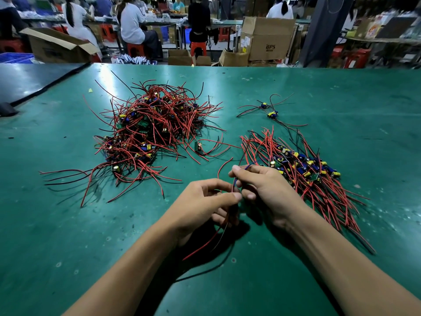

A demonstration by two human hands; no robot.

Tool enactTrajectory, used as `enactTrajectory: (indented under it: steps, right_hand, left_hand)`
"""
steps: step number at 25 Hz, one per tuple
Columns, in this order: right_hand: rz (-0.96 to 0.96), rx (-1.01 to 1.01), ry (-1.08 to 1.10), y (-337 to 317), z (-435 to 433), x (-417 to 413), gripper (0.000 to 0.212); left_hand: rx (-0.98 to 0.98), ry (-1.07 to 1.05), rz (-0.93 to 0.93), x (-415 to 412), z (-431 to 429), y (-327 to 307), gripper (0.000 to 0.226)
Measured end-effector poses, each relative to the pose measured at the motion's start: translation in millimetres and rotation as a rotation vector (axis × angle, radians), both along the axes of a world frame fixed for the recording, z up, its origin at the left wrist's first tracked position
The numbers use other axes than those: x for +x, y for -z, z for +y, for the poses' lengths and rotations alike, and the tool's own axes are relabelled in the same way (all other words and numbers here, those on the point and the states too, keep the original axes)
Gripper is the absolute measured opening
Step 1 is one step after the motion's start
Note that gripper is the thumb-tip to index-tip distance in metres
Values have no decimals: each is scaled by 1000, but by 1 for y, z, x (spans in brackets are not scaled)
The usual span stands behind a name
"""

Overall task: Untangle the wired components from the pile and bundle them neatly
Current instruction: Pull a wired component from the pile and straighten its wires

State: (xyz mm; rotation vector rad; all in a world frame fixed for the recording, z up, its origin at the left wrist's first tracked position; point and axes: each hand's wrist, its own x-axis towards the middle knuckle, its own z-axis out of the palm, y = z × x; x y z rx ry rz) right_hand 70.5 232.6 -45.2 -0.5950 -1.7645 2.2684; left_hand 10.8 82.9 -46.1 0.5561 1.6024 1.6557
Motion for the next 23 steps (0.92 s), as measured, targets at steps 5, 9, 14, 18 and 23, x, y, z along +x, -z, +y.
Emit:
enactTrajectory:
  steps: [5,9,14,18,23]
  right_hand:
    - [-34,-107,-192,1,-1,3,13]
    - [-21,20,-216,5,2,5,23]
    - [-48,-35,-98,5,-1,2,23]
    - [-34,-112,-1,-1,2,-1,20]
    - [-11,-123,-25,-3,5,-2,17]
  left_hand:
    - [83,-4,-122,4,-2,0,25]
    - [98,22,-111,7,0,1,19]
    - [108,95,-70,5,-3,-1,19]
    - [89,107,-41,6,-4,1,18]
    - [80,69,-33,4,-1,3,19]
